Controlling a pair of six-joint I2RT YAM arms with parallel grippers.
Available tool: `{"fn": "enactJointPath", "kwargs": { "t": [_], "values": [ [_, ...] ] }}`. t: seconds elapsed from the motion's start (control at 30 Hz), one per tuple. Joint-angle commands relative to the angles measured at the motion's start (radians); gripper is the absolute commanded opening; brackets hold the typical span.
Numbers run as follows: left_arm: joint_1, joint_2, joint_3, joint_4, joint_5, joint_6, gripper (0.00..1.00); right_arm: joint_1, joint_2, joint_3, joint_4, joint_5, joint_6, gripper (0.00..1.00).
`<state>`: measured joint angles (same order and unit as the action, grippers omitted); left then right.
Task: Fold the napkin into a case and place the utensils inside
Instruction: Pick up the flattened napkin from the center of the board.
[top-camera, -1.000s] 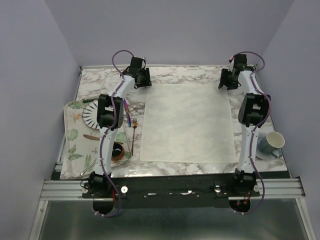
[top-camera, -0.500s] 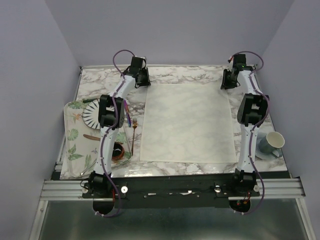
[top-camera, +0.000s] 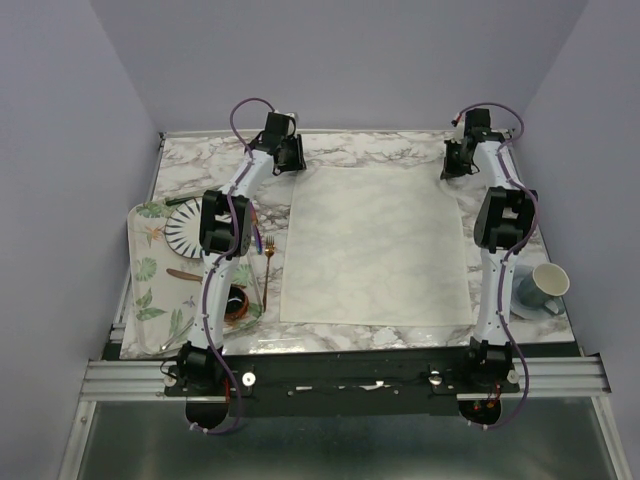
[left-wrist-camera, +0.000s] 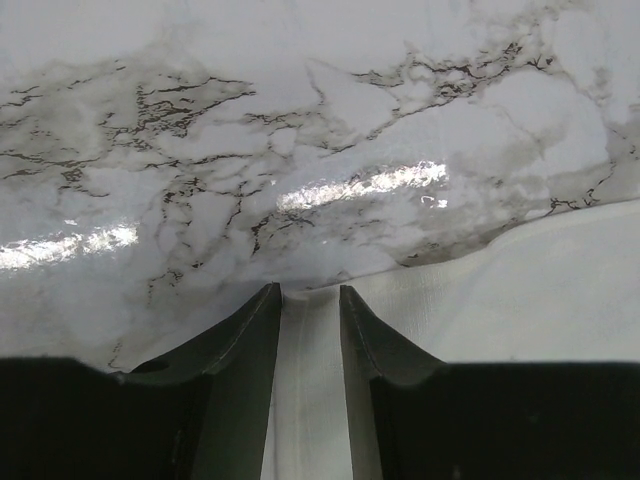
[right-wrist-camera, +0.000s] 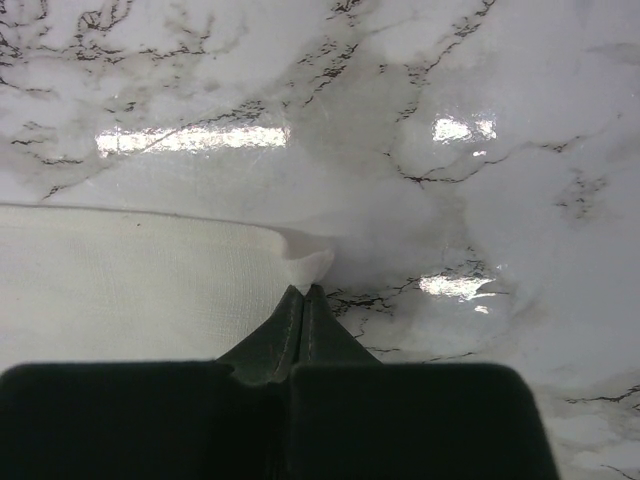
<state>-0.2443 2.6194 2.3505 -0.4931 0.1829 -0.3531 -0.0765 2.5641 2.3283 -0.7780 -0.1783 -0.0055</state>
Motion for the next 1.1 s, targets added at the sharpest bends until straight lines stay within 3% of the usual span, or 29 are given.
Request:
{"fn": "enactJointPath", "kwargs": {
  "t": [0.0, 0.5, 0.7, 0.9, 1.07],
  "values": [
    [-0.015, 0.039, 0.001, -0.105, -0.074, 0.016, 0.42, 0.011, 0.001, -0.023, -0.01, -0.021, -0.019, 0.01],
    [-0.059, 0.05, 0.01, -0.22, -0.203, 0.086, 0.35, 0.011, -0.021, -0.05, 0.009, -0.023, -0.021, 0.01],
    [-0.073, 0.073, 0.059, -0.252, -0.223, 0.103, 0.19, 0.011, -0.033, -0.053, 0.009, -0.039, -0.03, 0.01],
    [-0.067, 0.038, 0.033, -0.184, -0.204, 0.126, 0.0, 0.011, -0.061, -0.066, 0.016, -0.072, -0.042, 0.01],
    [-0.061, -0.053, -0.037, -0.066, -0.159, 0.141, 0.0, 0.011, -0.105, -0.078, 0.028, -0.061, -0.048, 0.01]
  ]
}}
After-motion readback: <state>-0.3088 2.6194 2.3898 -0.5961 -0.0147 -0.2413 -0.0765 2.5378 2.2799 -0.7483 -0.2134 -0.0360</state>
